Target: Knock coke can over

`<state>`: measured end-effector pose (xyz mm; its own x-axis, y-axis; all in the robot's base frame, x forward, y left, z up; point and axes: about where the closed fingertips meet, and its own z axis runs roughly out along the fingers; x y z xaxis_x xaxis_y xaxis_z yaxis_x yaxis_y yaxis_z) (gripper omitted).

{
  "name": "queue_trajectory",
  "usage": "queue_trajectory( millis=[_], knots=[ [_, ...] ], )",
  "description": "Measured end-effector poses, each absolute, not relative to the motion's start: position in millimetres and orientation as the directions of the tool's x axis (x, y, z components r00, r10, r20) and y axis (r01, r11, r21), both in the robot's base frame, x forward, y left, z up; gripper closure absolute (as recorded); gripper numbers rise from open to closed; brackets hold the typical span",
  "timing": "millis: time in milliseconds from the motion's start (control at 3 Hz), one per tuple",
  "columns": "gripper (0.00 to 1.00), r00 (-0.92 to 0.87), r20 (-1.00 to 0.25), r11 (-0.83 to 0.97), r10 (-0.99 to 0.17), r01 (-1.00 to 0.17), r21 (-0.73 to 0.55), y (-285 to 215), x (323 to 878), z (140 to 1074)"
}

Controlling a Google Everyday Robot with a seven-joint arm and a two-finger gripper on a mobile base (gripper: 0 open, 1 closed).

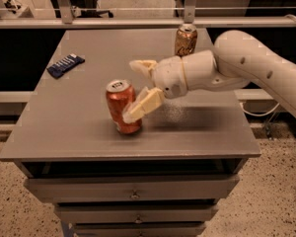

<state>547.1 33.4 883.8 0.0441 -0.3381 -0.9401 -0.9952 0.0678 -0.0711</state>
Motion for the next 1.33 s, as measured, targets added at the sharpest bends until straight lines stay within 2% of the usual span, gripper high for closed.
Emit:
queue_trajectory(
  millis=[667,1000,1333],
  knots=[
    [0.00,0.086,-0.963,0.029,-0.257,-0.995,-0.097,125.4,598.0,949.3],
    [0.00,0.084,-0.963,0.040,-0.256,-0.994,-0.098,124.2,606.9,952.5],
    [0.00,0.073,-0.954,0.078,-0.289,-0.992,-0.100,81.6,606.8,938.5]
  ],
)
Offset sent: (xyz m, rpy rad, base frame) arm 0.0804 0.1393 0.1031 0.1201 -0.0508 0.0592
